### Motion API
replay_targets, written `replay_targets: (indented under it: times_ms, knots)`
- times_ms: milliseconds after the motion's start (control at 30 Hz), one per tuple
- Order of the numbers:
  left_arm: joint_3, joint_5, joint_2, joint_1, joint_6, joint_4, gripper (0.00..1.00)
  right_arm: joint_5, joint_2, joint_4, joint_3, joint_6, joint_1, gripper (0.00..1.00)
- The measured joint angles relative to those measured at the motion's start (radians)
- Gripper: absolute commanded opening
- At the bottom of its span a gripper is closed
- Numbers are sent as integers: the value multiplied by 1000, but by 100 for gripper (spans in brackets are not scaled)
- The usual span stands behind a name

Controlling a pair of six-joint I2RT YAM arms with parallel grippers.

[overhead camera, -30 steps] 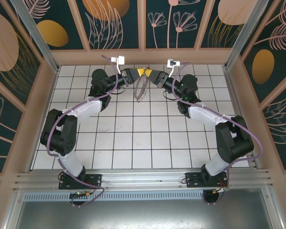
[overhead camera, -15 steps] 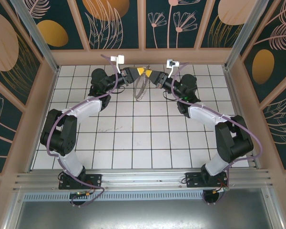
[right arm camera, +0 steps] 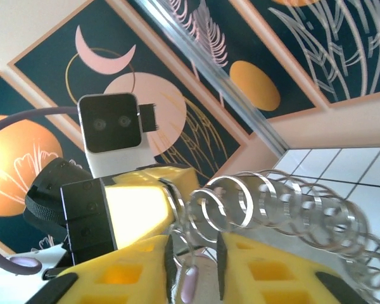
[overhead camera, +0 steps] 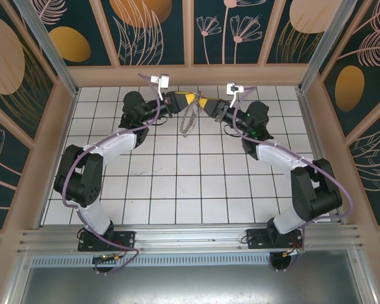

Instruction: Put the keys on the keyring

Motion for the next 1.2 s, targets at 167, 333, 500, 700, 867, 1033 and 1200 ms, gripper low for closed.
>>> replay_targets:
  times_ms: [167, 333, 500, 700, 867, 1033, 1200]
  knots:
    - [0, 21, 0, -3, 38, -1, 0, 1, -98, -6, -58, -8, -36, 43]
    - [4, 44, 0, -6, 89, -16, 0, -10, -175, -8, -59, -12, -30, 46]
    - [18, 59, 0, -11, 117, -35, 0, -37, -169, -9, -55, -13, -11, 49]
    - [26, 66, -6, -19, 140, -64, 0, -52, -127, -8, -34, -12, 0, 48]
    - [28, 76, -29, -25, 153, -76, 0, -54, -97, -8, -23, -10, 3, 48]
    - [37, 77, -34, -29, 157, -80, 0, -53, -79, -7, -13, -8, 7, 47]
    - [39, 78, -34, -29, 158, -84, 0, -53, -79, -7, -12, -8, 8, 46]
